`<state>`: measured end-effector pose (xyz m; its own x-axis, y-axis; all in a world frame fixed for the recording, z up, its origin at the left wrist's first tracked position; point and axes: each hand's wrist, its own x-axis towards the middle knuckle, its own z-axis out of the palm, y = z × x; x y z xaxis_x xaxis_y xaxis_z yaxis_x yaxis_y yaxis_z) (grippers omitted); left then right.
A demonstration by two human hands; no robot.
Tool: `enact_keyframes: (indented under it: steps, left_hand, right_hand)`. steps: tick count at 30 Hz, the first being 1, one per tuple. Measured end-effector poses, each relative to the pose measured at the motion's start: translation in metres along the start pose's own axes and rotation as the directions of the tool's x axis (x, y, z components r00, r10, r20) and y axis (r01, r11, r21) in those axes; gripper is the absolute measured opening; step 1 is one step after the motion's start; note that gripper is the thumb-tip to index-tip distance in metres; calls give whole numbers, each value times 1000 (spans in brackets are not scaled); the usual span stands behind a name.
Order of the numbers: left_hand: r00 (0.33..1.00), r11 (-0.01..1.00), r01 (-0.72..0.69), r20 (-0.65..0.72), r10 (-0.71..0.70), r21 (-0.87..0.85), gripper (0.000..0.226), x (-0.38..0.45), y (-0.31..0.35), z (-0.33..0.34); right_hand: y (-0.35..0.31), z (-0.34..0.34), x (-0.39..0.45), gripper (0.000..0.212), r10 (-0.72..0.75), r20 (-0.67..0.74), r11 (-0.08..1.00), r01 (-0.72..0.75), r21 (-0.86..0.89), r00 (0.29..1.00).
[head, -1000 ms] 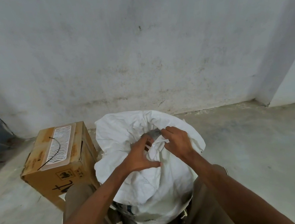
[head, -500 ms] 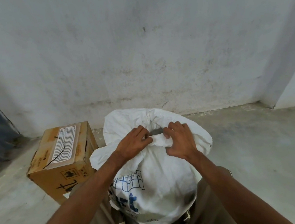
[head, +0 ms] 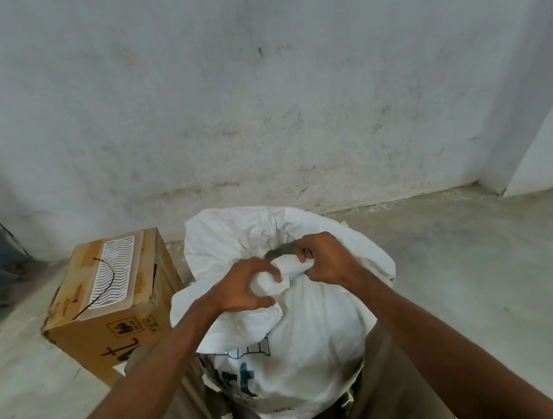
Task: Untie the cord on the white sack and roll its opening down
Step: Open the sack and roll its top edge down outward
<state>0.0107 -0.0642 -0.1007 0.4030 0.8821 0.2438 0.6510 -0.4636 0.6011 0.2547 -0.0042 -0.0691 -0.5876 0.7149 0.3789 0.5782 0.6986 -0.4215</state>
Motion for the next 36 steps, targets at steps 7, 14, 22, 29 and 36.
enact_keyframes:
  steps: [7, 14, 22, 29, 36]
  left_hand:
    - [994, 905, -13, -90, 56, 424, 32, -10, 6, 13]
    - [928, 526, -278, 84, 362, 804, 30, -10, -5, 0]
    - [988, 905, 67, -154, -2, 420, 87, -34, 0, -10]
    - [950, 821, 311, -167, -263, 479, 62, -56, -31, -19]
    - [907, 801, 186, -413, 83, 570, 49, -43, -25, -36]
  right_hand:
    - [-7, 18, -18, 31, -22, -77, 981, 7, -192, 997]
    - [-15, 29, -6, 58, 88, 88, 996, -88, -9, 992]
    - [-15, 39, -4, 19, 44, -29, 996, -41, 84, 999]
    - [-18, 44, -4, 48, 64, -88, 987, -76, -142, 994]
    - [-66, 68, 11, 83, -158, 21, 919, 155, -363, 987]
